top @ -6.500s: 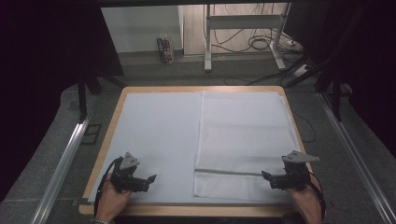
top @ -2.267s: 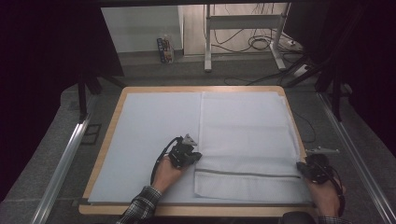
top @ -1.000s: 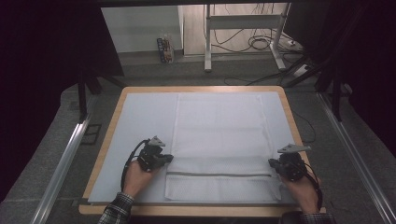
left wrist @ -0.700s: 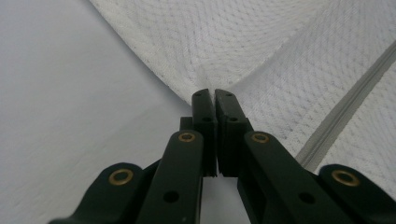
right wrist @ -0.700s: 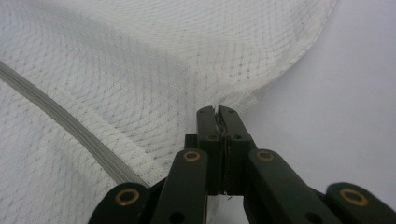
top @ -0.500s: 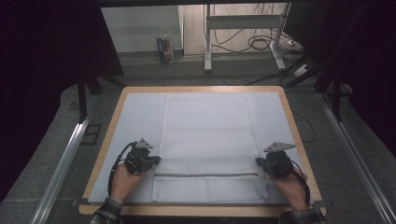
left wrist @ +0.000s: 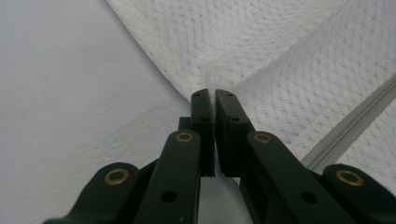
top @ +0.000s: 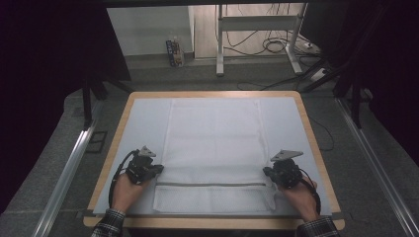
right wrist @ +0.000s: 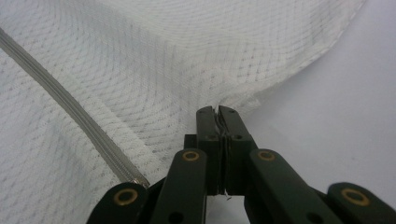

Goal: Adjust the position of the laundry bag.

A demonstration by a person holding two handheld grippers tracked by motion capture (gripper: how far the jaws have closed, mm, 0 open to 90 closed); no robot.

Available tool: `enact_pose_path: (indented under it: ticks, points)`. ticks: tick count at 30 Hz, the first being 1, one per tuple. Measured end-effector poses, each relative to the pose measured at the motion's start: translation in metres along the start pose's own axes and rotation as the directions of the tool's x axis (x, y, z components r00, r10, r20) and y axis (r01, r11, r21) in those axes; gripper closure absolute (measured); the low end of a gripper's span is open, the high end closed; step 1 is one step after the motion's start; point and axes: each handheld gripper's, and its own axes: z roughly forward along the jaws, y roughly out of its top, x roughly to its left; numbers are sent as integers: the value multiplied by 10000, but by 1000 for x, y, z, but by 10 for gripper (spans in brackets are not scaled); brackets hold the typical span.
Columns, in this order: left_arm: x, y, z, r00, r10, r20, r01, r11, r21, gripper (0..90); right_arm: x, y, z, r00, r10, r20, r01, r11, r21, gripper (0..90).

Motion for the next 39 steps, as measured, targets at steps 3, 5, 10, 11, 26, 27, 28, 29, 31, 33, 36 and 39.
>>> enact_pose_path:
  ticks: [3, 5, 10, 11, 26, 27, 28, 29, 31, 33, 36, 39]
  points:
    - [0, 0, 0, 10000, -13, -32, 13, 10000, -69, 866, 2, -1, 2, 9999, -128, -10, 128, 9998, 160, 862]
    - [0, 0, 0, 10000, -24, -72, 23, 9999, -107, 853, 3, -1, 1, 9998, -178, 18, 178, 9998, 81, 846]
    - [-2, -1, -3, 9995, -149, -276, 138, 9992, -369, 698, 2, -2, -4, 9989, -444, 162, 447, 9987, -242, 736]
    - [-2, -1, -3, 9996, -184, -197, 175, 9987, -475, 649, 2, -2, -4, 9984, -506, 247, 513, 9983, -268, 701]
    - [-17, -14, -20, 9996, -177, 207, 208, 9871, -1588, 182, 1, -5, -5, 9937, -1044, 410, 1068, 9923, -634, 266]
    - [-19, -15, -21, 9997, -193, 160, 216, 9866, -1617, 155, 1, -5, -5, 9935, -1063, 396, 1087, 9920, -639, 247]
    - [-21, -17, -22, 9998, -165, 101, 179, 9874, -1573, 132, 2, -6, -5, 9937, -1063, 348, 1084, 9919, -659, 236]
    - [-23, -19, -23, 9999, -99, -26, 94, 9888, -1491, 100, 2, -6, -5, 9937, -1078, 305, 1097, 9916, -679, 222]
    - [-27, -22, -25, 9991, -70, -418, 10, 9899, -1420, 98, 2, -7, -7, 9944, -1047, 155, 1055, 9916, -742, 191]
    - [-29, -26, -27, 9993, -127, -341, 73, 9883, -1525, 57, 2, -8, -8, 9948, -1020, -28, 1015, 9915, -812, 157]
    - [-31, -32, -29, 9991, -95, -411, 28, 9872, -1596, 34, 3, -11, -9, 9940, -1042, -320, 1013, 9916, -798, 117]
    - [-34, -36, -30, 9987, 48, -505, -135, 9848, -1733, 28, 5, -13, -9, 9932, -1075, -456, 1041, 9919, -725, 83]
